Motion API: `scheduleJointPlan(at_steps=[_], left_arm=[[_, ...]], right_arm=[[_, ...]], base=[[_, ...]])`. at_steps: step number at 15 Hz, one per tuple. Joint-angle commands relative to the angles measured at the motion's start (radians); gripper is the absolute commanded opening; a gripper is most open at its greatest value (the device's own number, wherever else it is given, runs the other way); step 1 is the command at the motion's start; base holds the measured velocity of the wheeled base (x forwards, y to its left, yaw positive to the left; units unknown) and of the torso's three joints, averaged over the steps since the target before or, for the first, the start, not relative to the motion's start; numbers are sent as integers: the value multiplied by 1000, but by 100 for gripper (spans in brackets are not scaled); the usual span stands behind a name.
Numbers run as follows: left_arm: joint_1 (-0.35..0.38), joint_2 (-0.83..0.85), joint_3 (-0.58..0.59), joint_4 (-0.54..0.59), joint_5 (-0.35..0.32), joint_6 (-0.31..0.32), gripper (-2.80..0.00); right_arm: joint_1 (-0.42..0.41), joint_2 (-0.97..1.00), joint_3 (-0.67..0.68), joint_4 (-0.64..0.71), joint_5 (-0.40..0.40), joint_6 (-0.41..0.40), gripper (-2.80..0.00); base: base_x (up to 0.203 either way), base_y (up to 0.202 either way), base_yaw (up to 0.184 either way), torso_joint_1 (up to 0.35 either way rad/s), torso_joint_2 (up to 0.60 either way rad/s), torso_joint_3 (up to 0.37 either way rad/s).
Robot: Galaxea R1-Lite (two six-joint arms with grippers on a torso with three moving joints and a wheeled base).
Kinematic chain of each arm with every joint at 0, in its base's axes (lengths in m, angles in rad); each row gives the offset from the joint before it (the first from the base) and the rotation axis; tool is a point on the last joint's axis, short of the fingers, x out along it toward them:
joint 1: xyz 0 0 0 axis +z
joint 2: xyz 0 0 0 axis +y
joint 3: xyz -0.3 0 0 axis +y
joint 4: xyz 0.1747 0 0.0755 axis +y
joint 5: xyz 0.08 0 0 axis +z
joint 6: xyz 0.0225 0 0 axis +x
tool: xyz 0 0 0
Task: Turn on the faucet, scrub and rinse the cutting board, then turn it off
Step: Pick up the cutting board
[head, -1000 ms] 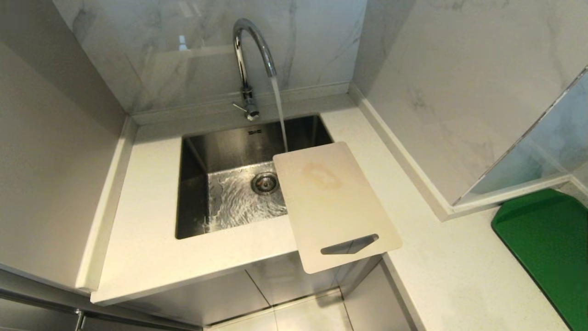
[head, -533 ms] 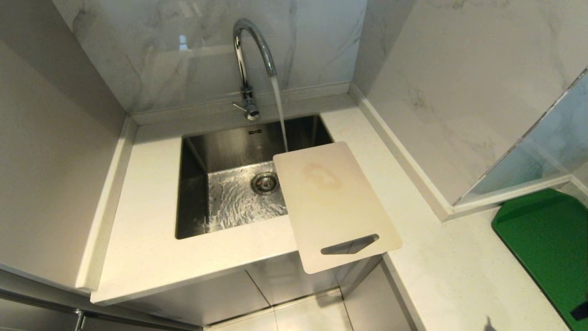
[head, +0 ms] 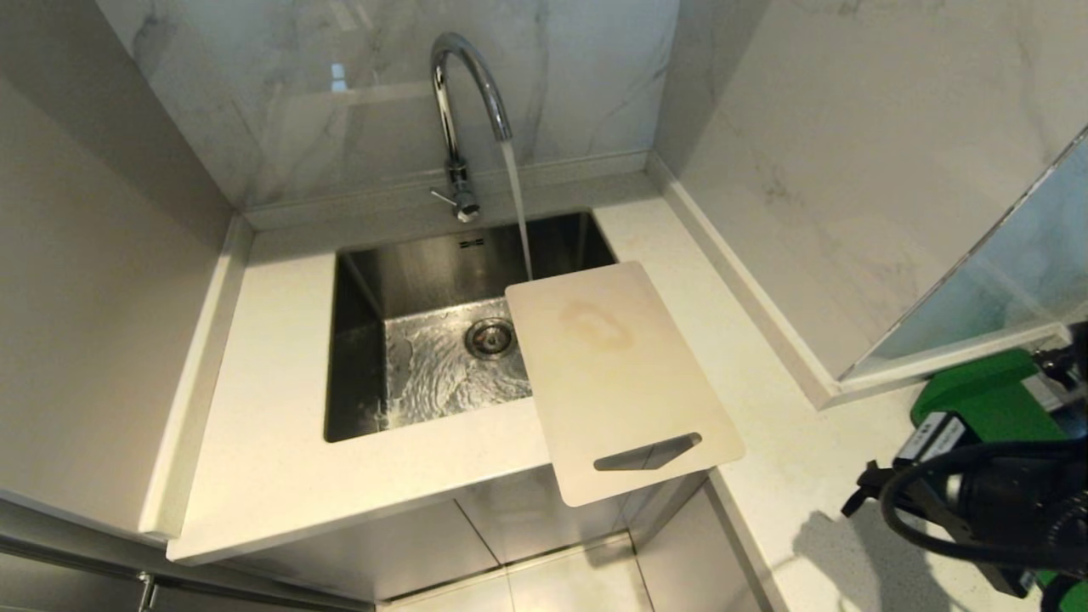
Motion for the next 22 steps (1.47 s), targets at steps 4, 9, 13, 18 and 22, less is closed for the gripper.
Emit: scheduleJointPlan(at_steps=[4,9,13,18,22], left_arm=[[0,-3,1,-1,0,-1,-280],[0,-3,0,-1,0,-1,-280],[0,-3,2,-1,0,-1,-280],[0,-3,2,-1,0,-1,-280],[0,-3,0,-1,0,-1,-280]], right_arm=[[184,345,-221,70,-140,349,-280],[222,485,-386,221,-152,534,-280],[248,588,-472,239,-152,588,0],[297,669,-493,237,-142,622,0],[297,712,-492,237,-141,622,0]], base=[[0,0,0,0,0,0],[0,0,0,0,0,0],[0,0,0,0,0,0],[0,0,0,0,0,0],[0,0,0,0,0,0]])
